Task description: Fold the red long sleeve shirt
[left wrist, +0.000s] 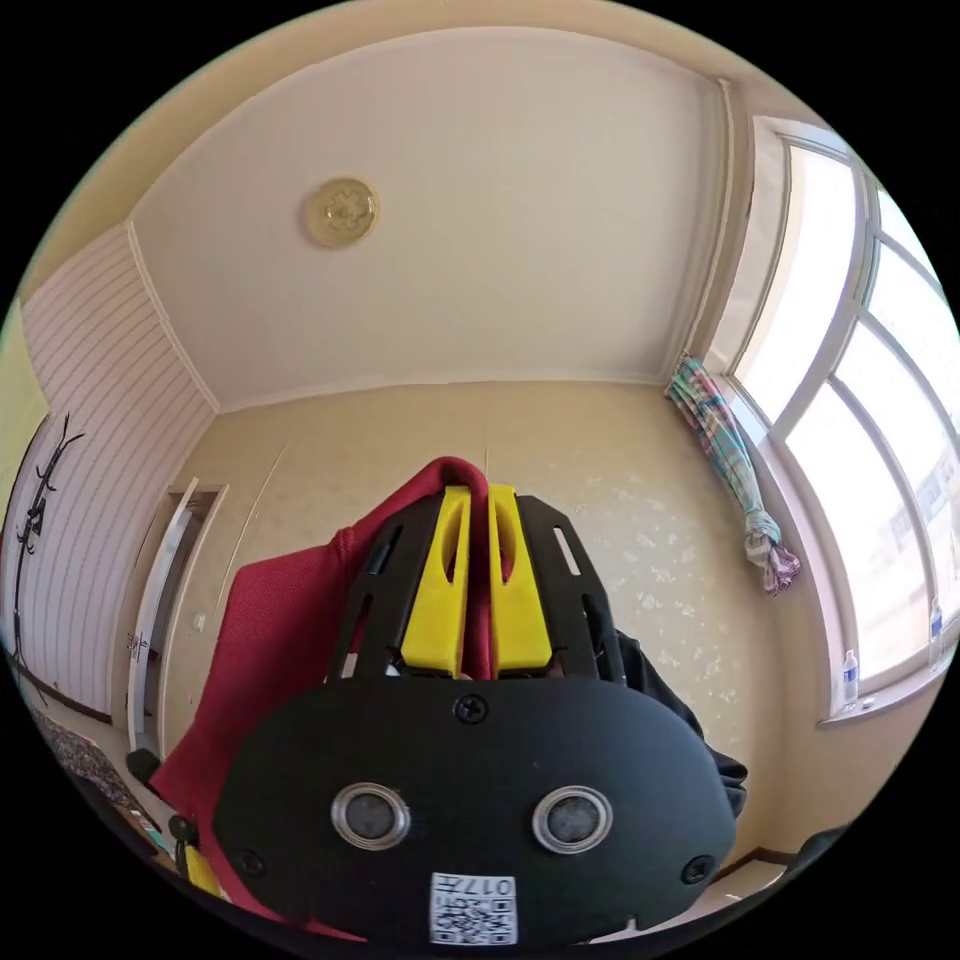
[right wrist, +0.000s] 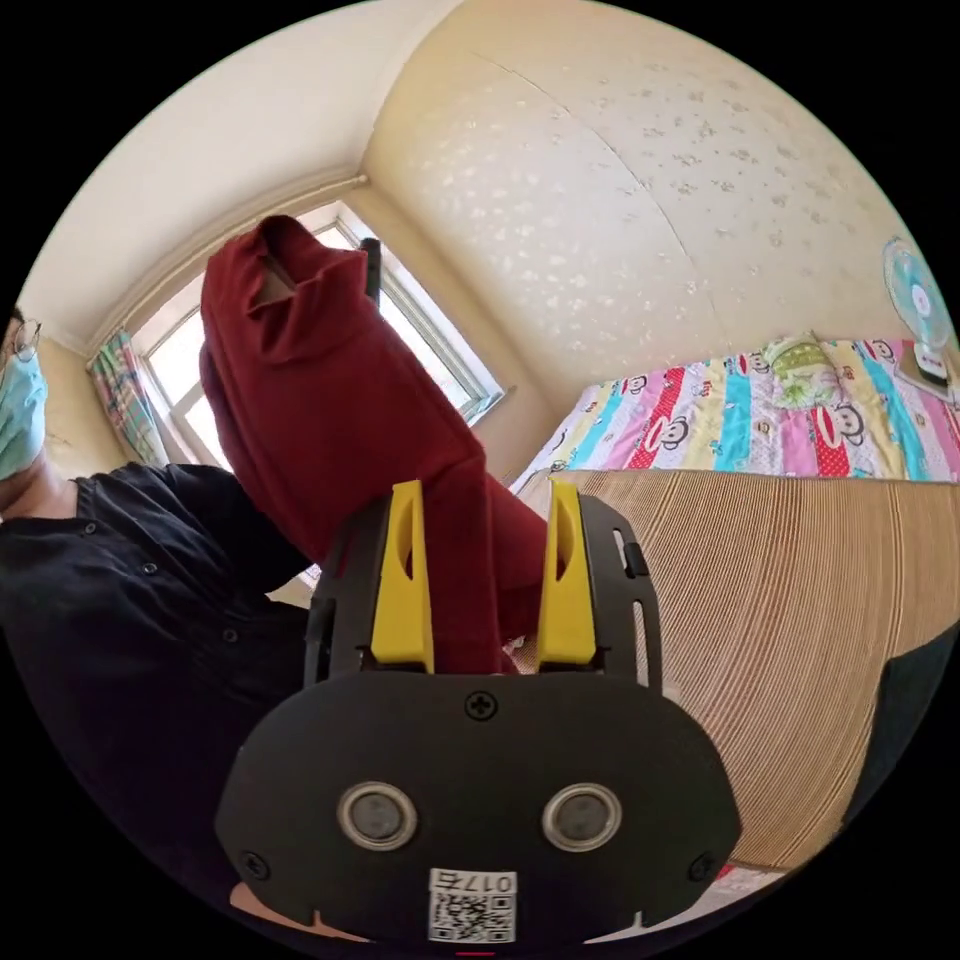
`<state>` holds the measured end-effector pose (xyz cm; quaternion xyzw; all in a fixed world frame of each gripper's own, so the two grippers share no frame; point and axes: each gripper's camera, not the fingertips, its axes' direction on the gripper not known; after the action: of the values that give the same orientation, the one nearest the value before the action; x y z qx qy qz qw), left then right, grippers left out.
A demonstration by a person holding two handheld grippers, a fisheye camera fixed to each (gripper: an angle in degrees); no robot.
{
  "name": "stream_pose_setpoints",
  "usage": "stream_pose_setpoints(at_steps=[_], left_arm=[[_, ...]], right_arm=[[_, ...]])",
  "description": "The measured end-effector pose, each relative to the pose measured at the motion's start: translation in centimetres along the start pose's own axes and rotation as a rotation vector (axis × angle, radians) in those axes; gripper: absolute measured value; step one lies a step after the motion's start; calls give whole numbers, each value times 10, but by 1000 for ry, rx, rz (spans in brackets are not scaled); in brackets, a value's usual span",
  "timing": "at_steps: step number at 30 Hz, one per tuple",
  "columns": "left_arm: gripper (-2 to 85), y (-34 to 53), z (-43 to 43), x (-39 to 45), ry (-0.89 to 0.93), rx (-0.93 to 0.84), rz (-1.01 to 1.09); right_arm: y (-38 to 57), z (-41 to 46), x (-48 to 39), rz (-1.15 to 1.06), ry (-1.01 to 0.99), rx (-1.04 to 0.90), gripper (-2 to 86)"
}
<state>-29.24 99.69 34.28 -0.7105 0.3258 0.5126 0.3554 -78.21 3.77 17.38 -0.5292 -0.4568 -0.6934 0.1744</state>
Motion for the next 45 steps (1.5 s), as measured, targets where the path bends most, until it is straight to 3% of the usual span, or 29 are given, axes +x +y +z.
stream_pose_setpoints(at_steps=[4, 6, 9, 12, 14, 19, 25, 30, 34, 40, 45], left_arm=[[23, 7, 14, -15, -17, -55, -61], [26, 8, 17, -18, -41, -85, -101], [30, 1, 11, -4, -190, -132, -135], [35, -9, -11, 33, -476, -170, -145], [36, -9, -35, 67, -721, -147, -170], [32, 6, -80, 100, -981, -36, -275], [29, 25, -115, 101, -1093, 67, -370], [28, 22, -126, 92, -1045, 116, -345], [26, 8, -121, 89, -1056, 141, -283], [25, -5, -80, 90, -1174, 42, -114], [26, -12, -71, 92, -1227, 133, -23]], right_arm=[[-7, 22, 28, 9, -415, -90, 109], [-12, 26, 24, -54, -513, -123, 67], [-22, -6, 21, -53, -341, -14, 45], [-35, -66, 18, -15, -172, 139, 40], [-41, -106, 7, -26, -75, 243, 38], [-62, -173, -44, -119, 113, 369, 35], [-91, -205, -86, -180, 169, 454, 35], [-114, -224, -117, -248, 216, 463, 36], [-132, -234, -150, -328, 289, 427, 36], [-146, -256, -177, -388, 301, 484, 35], [-175, -271, -190, -444, 288, 486, 35]])
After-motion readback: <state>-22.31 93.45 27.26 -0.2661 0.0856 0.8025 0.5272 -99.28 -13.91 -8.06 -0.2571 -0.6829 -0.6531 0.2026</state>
